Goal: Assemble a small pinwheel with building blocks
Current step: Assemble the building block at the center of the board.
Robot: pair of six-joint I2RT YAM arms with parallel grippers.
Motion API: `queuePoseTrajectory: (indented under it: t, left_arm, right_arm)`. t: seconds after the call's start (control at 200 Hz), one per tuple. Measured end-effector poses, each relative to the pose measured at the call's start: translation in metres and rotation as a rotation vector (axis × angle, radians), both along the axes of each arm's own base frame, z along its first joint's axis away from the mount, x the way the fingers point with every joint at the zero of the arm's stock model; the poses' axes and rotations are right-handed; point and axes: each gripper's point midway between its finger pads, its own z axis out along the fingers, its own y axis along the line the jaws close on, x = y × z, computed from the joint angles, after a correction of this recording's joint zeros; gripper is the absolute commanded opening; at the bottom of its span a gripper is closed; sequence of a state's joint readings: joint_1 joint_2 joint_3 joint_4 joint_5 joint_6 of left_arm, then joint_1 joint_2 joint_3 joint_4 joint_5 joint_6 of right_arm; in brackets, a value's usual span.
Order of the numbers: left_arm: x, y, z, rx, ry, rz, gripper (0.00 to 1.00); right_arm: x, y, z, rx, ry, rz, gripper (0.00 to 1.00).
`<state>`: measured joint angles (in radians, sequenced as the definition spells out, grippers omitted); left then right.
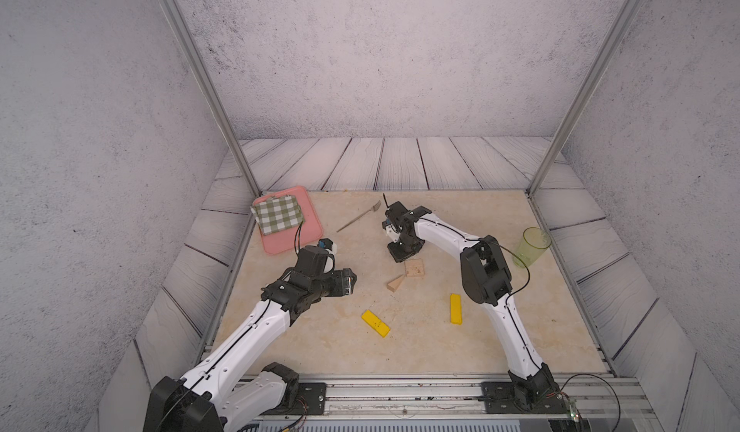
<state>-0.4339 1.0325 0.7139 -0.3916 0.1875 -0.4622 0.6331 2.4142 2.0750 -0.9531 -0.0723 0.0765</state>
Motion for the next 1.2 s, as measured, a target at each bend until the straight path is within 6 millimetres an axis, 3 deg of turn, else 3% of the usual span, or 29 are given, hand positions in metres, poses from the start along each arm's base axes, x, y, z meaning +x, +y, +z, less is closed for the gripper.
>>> queuePoseTrajectory:
  t: [0.36,0.465,0.565,0.726,0.821,0.916,1.026,1.201]
  left_arm:
    - [0.001,0.001,0.001,0.004,-0.005,0.002,0.76]
    - [0.006,-0.001,0.005,0.012,-0.006,-0.002,0.77]
    - [0.014,-0.005,0.012,0.018,-0.013,-0.007,0.77]
    - [0.034,-0.014,0.029,0.025,-0.039,-0.024,0.77]
    - [0.049,-0.025,0.039,0.038,-0.051,-0.048,0.77]
    - [0.066,-0.049,0.047,0.068,-0.060,-0.102,0.77]
    - [0.086,-0.091,0.051,0.105,-0.061,-0.190,0.77]
    - [0.115,-0.150,0.026,0.174,0.005,-0.297,0.77]
  right_arm:
    - [0.000,-0.009,0.005,-0.013,0.022,-0.016,0.42]
    - [0.004,-0.019,0.019,0.003,0.014,-0.040,0.45]
    - [0.014,-0.028,0.054,0.061,-0.036,-0.079,0.49]
    - [0.034,-0.050,0.146,0.208,-0.190,-0.157,0.55]
    - [0.041,-0.074,0.199,0.288,-0.284,-0.220,0.57]
    - [0.038,-0.102,0.227,0.327,-0.333,-0.286,0.58]
    - [0.023,-0.139,0.219,0.318,-0.309,-0.373,0.58]
    - [-0.020,-0.184,0.161,0.264,-0.174,-0.504,0.61]
